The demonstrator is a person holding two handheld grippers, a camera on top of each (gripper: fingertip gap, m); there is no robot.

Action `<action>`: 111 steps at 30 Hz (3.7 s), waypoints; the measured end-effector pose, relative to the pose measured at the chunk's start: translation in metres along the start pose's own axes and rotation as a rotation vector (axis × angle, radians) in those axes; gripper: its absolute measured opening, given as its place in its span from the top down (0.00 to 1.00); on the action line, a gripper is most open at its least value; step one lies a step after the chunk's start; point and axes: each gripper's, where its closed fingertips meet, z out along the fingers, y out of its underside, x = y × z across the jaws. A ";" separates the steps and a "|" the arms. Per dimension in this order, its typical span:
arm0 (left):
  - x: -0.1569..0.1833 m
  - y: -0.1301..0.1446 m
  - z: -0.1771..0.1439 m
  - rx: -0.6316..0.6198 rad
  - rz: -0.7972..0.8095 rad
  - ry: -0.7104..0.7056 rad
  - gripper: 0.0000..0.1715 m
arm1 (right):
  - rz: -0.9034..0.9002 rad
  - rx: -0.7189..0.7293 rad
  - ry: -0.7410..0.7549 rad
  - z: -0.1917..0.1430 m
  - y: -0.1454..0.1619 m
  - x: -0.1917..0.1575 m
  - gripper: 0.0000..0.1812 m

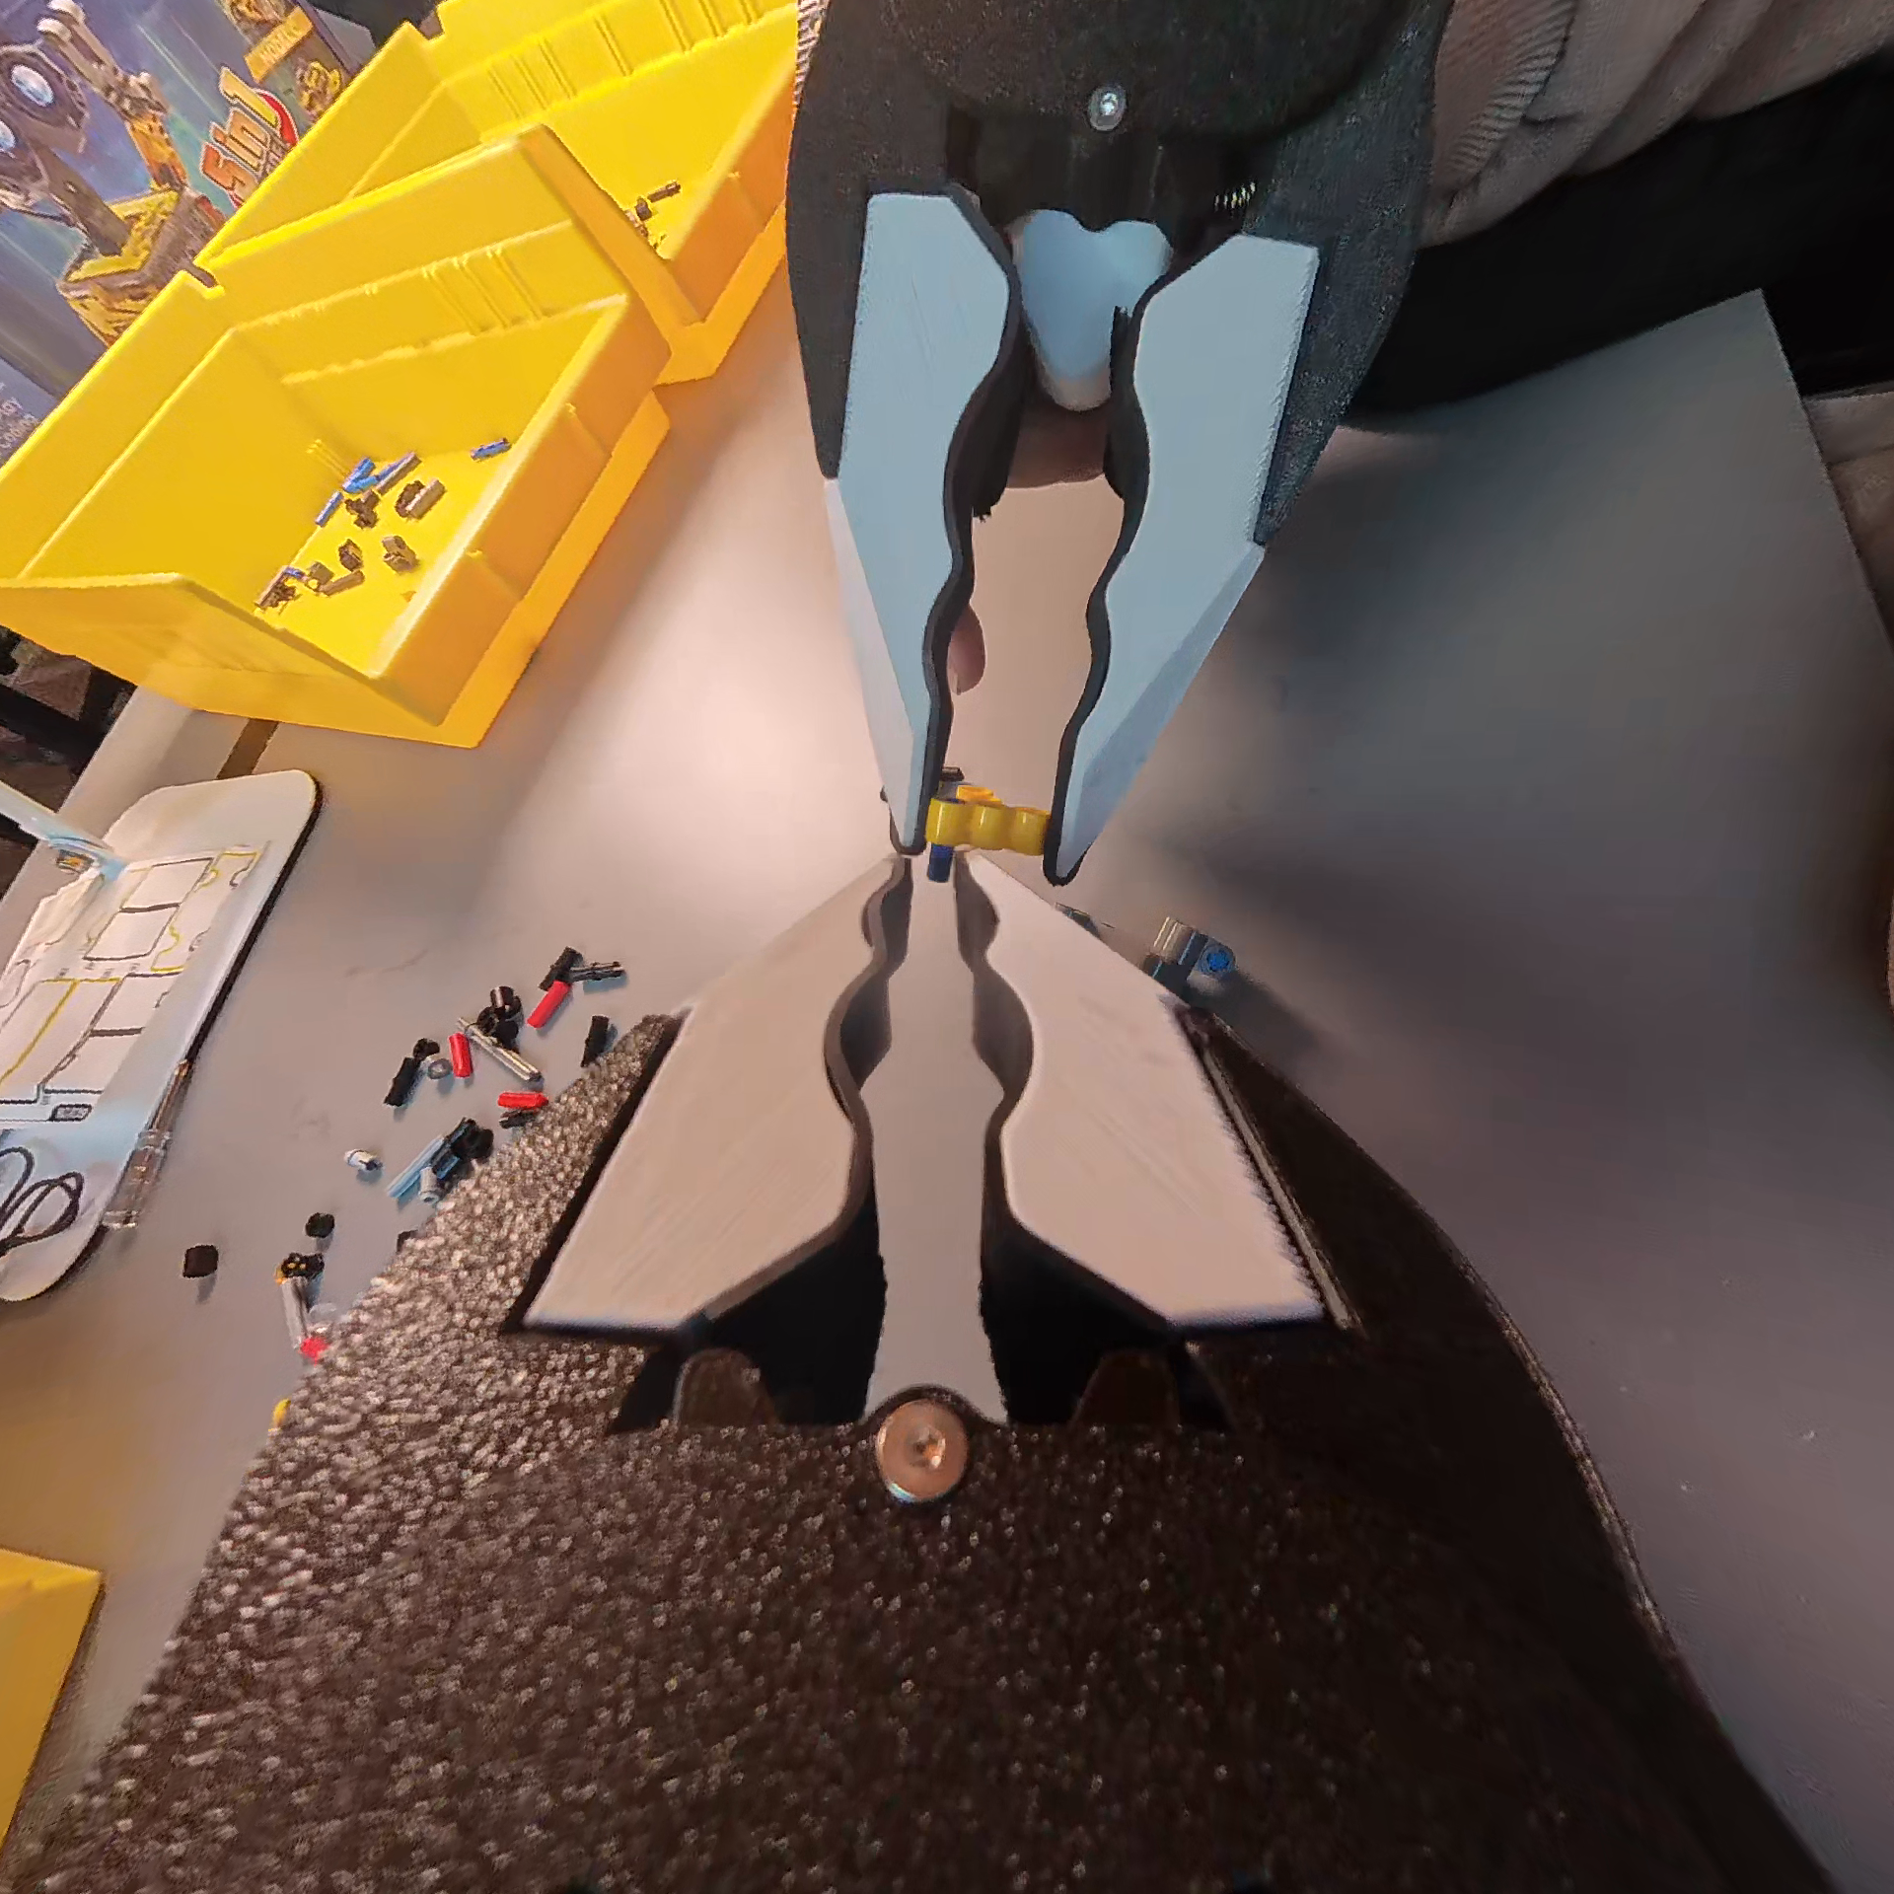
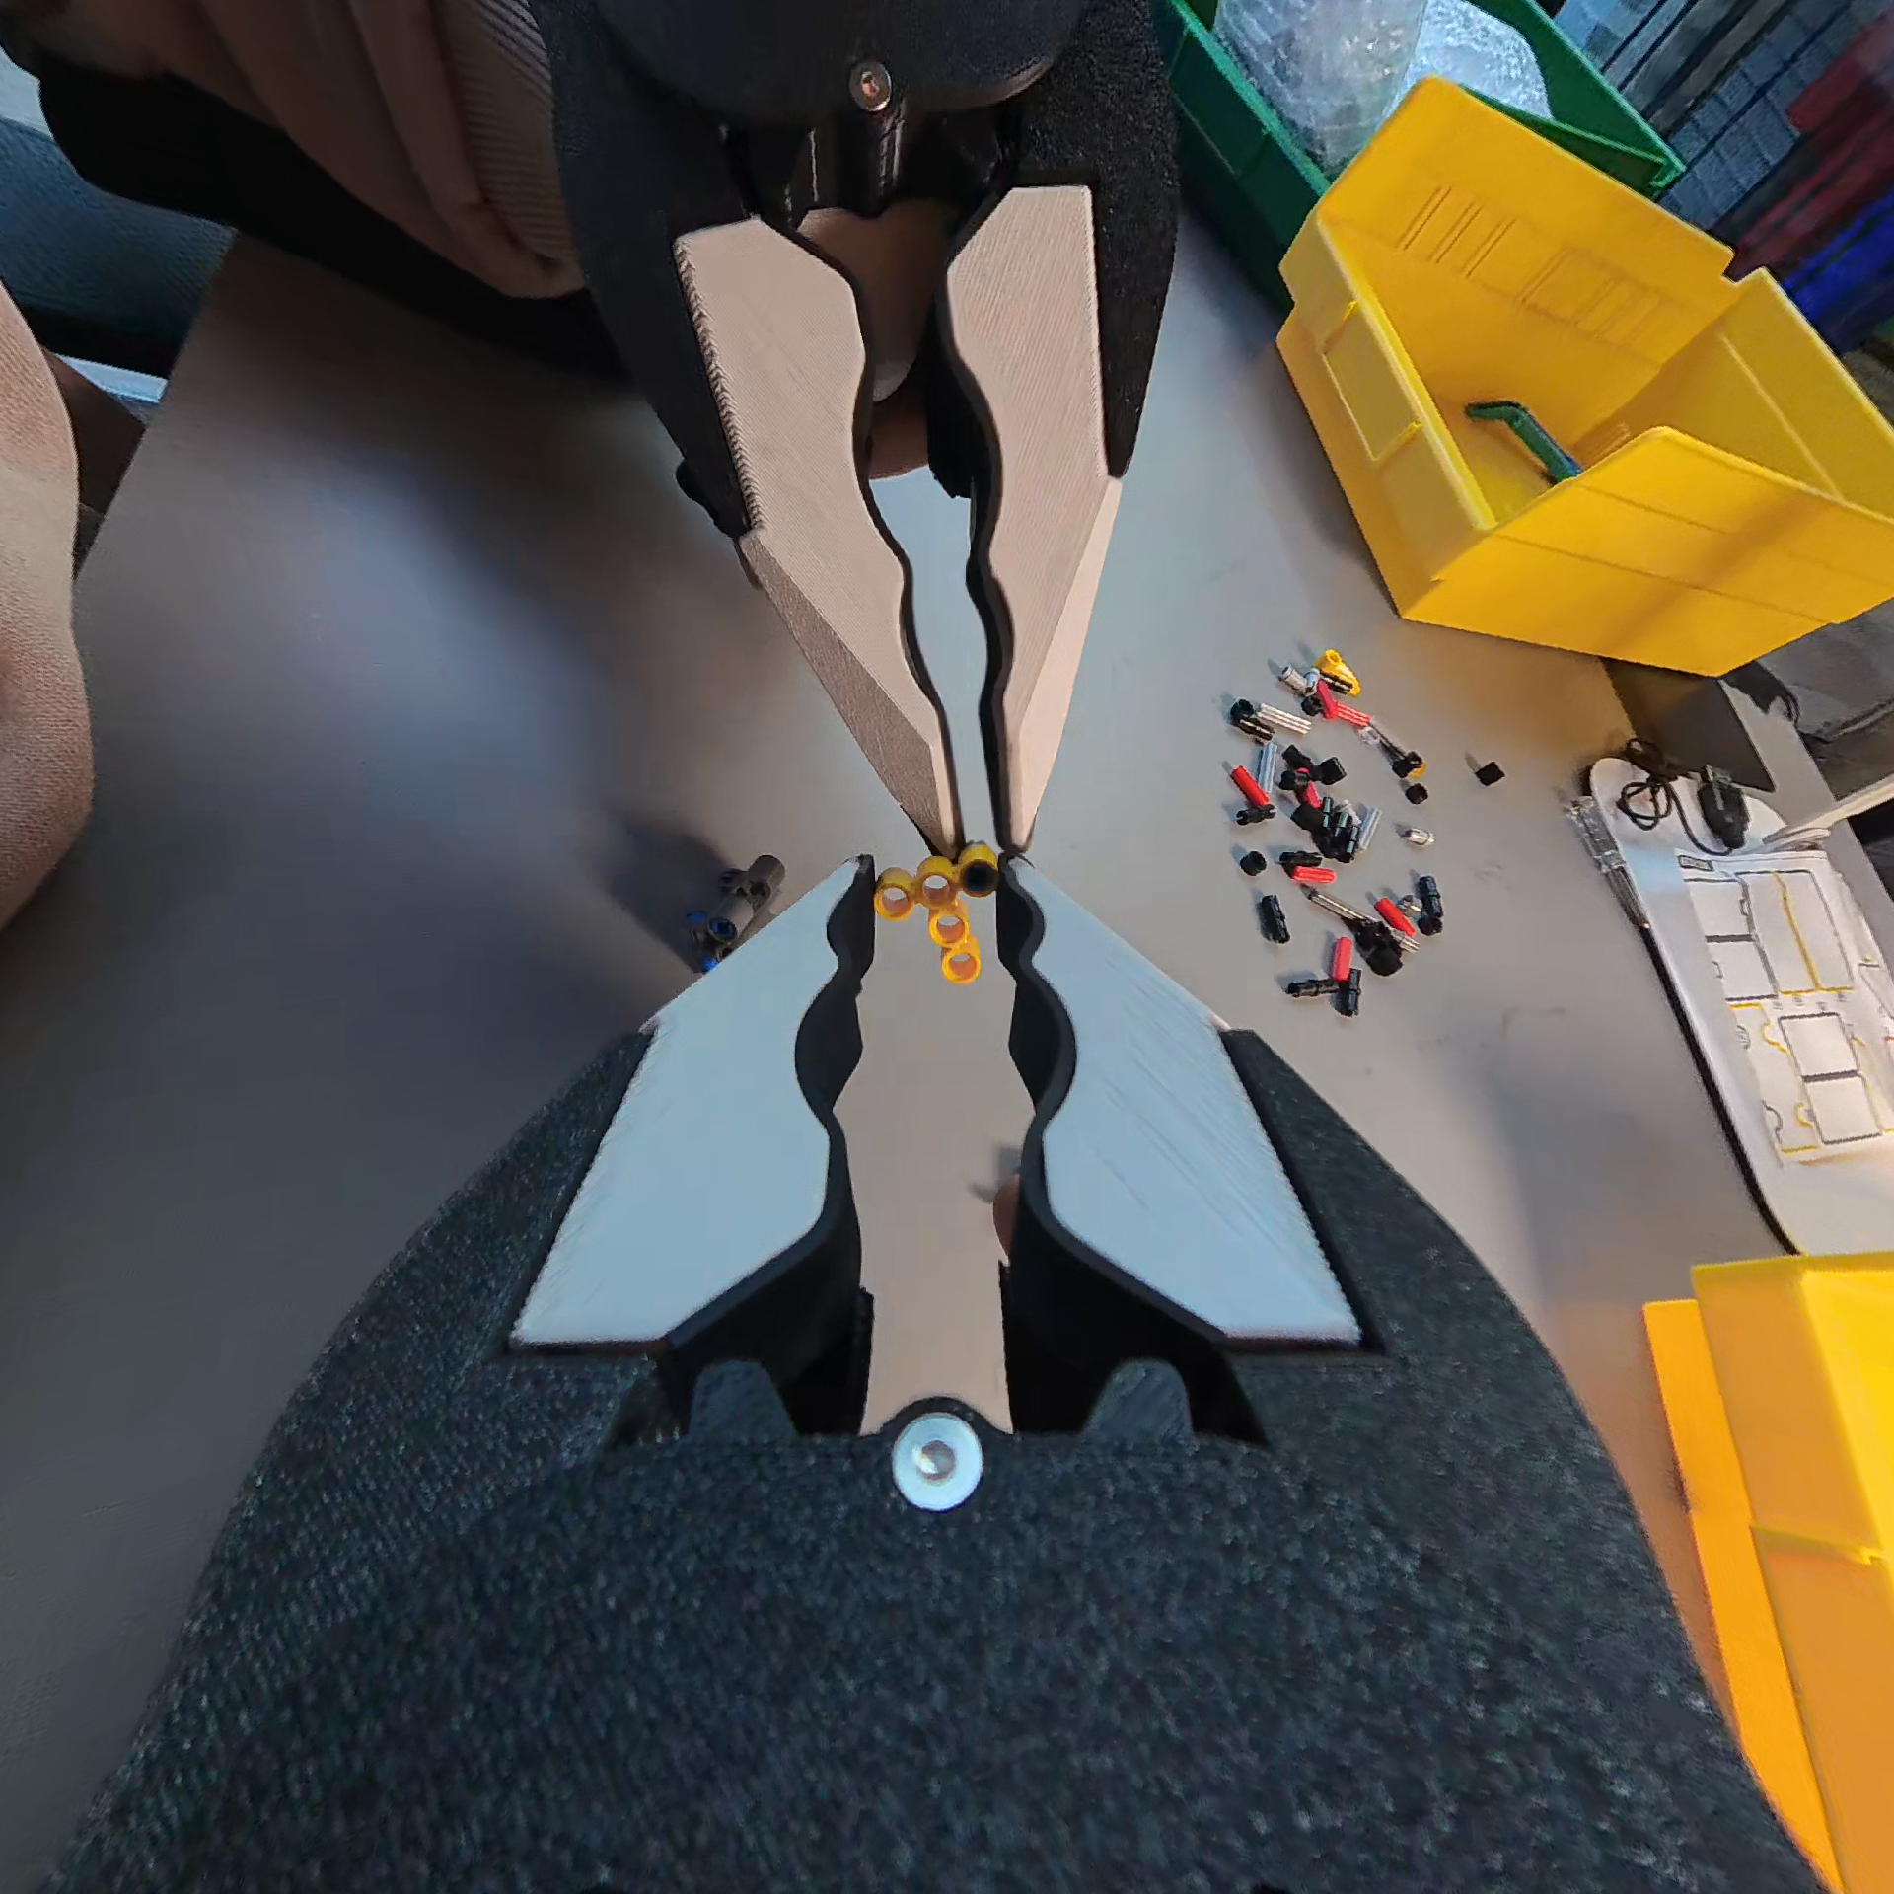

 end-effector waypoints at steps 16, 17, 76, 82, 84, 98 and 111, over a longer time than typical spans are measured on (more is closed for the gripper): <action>0.009 0.008 0.006 -0.036 0.019 0.033 0.98 | 0.021 0.006 -0.062 0.002 0.003 -0.009 0.88; 0.009 0.008 0.005 -0.035 0.017 0.033 0.98 | 0.026 0.012 -0.069 0.002 0.002 -0.009 0.88; -0.030 -0.005 -0.009 0.108 -0.290 0.085 1.00 | 0.142 0.424 0.121 -0.069 -0.051 0.046 0.97; -0.026 0.003 -0.007 0.093 -0.308 0.066 1.00 | 0.294 0.515 0.099 -0.080 -0.043 0.066 0.97; -0.027 0.003 -0.007 0.101 -0.313 0.057 1.00 | 0.291 0.503 0.087 -0.074 -0.040 0.063 0.97; -0.005 -0.007 -0.008 0.140 -0.283 0.145 0.87 | 0.150 0.249 -0.118 -0.011 -0.019 0.002 0.97; 0.009 0.003 -0.003 0.070 -0.234 0.183 0.98 | 0.001 0.157 -0.074 -0.001 -0.007 -0.006 0.96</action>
